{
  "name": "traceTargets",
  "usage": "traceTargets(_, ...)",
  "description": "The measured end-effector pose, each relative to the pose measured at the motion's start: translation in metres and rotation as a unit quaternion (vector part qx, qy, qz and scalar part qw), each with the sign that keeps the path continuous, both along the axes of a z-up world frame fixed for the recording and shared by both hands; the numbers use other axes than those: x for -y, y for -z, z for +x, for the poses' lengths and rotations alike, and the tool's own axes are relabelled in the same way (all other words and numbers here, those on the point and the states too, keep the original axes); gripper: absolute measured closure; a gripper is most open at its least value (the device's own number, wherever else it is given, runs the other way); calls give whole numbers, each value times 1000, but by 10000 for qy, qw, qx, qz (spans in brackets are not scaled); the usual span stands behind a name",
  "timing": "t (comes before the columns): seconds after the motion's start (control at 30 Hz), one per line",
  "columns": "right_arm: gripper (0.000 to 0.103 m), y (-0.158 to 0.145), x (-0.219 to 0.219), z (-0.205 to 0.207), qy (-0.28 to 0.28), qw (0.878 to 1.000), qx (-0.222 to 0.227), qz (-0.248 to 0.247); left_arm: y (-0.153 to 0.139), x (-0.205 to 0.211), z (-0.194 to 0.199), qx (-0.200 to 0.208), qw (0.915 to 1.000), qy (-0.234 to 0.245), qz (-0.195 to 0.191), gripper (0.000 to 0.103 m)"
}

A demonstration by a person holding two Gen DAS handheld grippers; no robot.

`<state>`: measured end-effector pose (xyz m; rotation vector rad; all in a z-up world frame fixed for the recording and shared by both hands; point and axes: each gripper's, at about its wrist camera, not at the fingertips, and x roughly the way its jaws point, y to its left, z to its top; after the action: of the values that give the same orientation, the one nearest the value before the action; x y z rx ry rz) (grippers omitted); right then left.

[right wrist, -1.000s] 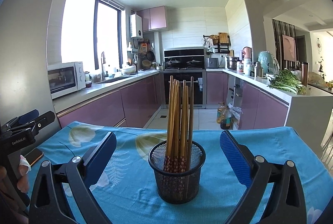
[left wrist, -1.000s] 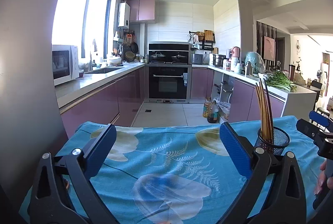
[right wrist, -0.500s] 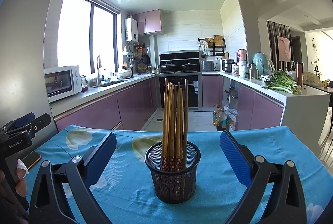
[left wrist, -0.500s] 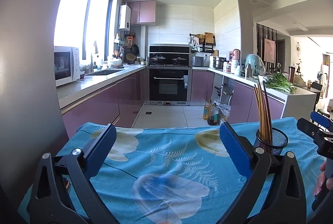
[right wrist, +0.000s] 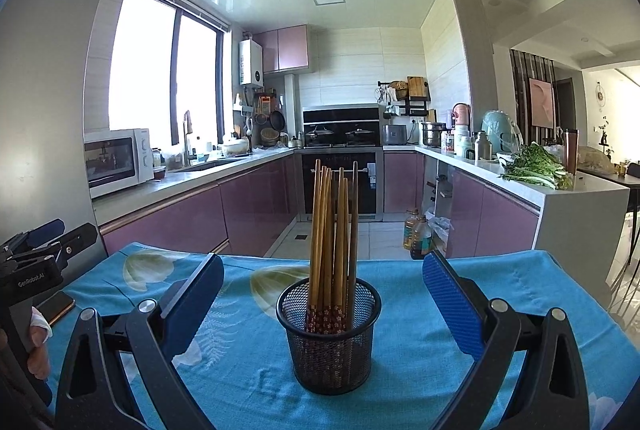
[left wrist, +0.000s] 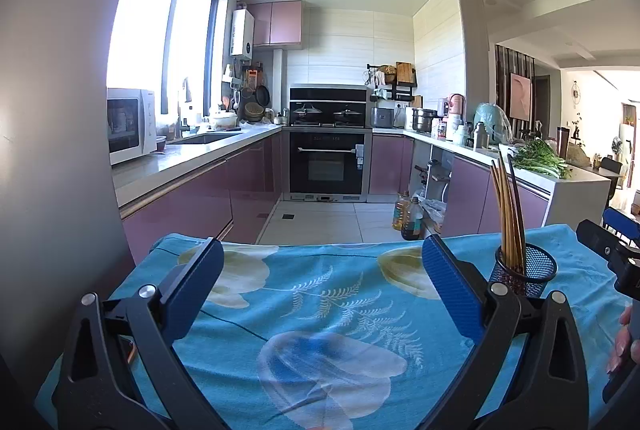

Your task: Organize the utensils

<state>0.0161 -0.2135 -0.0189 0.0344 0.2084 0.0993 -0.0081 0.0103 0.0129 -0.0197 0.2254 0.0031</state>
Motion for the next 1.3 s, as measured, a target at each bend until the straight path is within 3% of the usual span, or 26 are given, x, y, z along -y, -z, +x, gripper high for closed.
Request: traceTargets(1.3, 7, 1, -4, 4, -2, 10000, -38, -23, 1, 7, 1, -9, 10000, -9, 89, 6)
